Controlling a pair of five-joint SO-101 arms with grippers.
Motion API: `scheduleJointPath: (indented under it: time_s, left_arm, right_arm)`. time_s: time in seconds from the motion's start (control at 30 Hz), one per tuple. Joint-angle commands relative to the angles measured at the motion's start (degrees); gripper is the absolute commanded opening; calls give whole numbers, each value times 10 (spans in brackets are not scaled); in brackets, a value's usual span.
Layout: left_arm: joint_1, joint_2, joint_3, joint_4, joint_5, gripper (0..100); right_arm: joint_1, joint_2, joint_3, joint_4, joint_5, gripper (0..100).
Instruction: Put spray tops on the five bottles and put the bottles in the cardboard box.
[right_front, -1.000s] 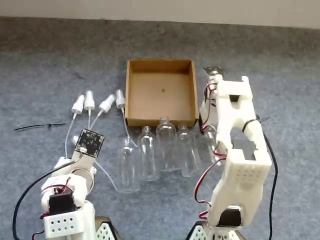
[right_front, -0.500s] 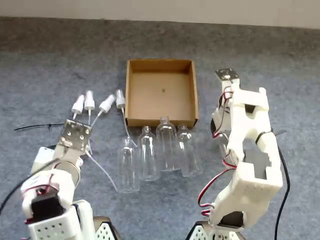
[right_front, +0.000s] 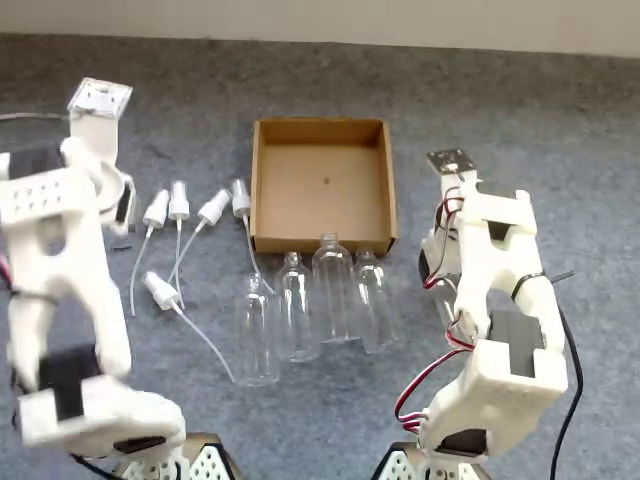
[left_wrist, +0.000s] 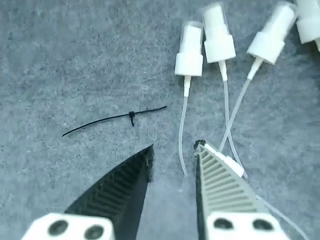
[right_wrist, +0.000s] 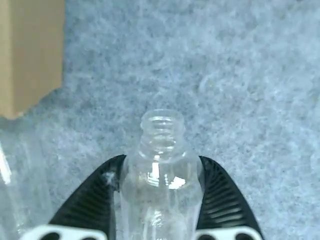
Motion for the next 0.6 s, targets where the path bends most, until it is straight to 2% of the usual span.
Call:
scheduleJointPath:
  time_s: [0.0, 0.17, 0.33, 0.57]
  left_arm:
    - [23, 186, -197, 15, 10, 136]
    - [49, 320, -310, 32, -34, 141]
    - [65, 393, -422, 40, -38, 141]
    - [68, 488, -498, 36, -41, 141]
  right_arm:
    - [7, -20, 1, -4, -3, 35]
    - [5, -19, 1, -4, 34, 37]
    - [6, -19, 1, -4, 36, 96]
    - [6, -19, 3, -4, 37, 98]
